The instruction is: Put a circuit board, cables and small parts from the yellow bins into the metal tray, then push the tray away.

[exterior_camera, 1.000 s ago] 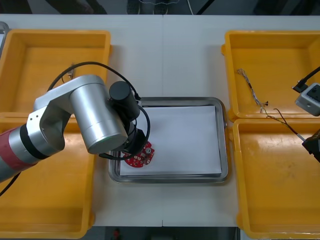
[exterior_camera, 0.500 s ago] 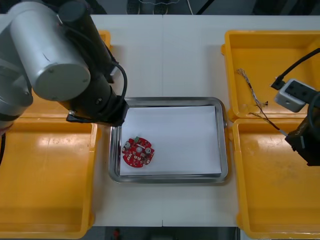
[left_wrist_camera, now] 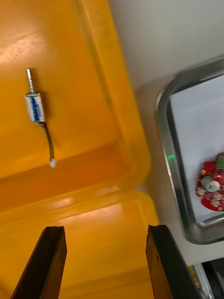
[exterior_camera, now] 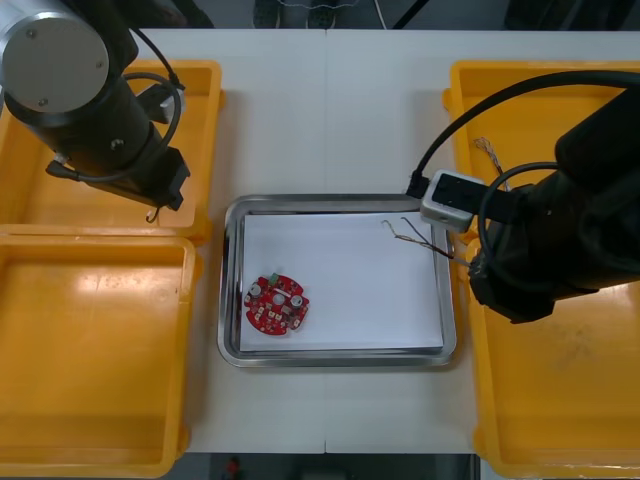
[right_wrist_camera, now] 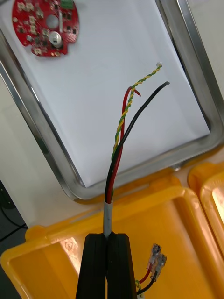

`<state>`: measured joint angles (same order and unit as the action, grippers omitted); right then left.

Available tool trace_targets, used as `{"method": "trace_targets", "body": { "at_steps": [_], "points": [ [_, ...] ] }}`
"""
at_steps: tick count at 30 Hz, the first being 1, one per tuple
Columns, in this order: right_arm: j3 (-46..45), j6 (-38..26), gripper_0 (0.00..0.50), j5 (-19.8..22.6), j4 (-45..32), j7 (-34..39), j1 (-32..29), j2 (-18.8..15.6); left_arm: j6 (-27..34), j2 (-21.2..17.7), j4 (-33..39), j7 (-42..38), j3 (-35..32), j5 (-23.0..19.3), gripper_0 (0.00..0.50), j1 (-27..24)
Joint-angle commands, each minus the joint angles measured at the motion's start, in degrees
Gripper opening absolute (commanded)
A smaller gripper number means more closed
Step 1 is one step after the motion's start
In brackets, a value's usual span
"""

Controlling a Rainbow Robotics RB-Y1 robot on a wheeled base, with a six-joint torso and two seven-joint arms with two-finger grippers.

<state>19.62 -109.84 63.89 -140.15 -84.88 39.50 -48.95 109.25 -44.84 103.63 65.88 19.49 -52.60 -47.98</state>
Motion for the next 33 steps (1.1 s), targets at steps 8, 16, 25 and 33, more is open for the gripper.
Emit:
{"method": "trace_targets", "body": {
  "at_steps": [8, 16, 25, 33],
  "points": [
    [15.5, 4.3, 0.0, -10.1, 3.2, -13.6, 6.5, 7.0, -10.8, -1.7, -16.4, 8.1, -4.0, 5.1, 0.5, -6.5],
    [25.6, 10.7, 0.0, -16.7, 8.3, -16.9, 6.4, 8.5, -18.3, 0.5, -26.3, 10.3, -4.1, 8.5, 0.5, -9.6],
    [34.3, 19.0, 0.0, -20.7, 17.2, -18.1, 6.4, 8.1, -30.4, 3.1, -36.2, 13.4, -4.1, 10.8, 0.5, -11.0],
    [38.5, 23.4, 0.0, -22.7, 22.6, -18.2, 6.3, 8.0, -37.5, 6.4, -42.0, 14.1, -4.1, 13.2, 0.5, -11.0]
  ]
}}
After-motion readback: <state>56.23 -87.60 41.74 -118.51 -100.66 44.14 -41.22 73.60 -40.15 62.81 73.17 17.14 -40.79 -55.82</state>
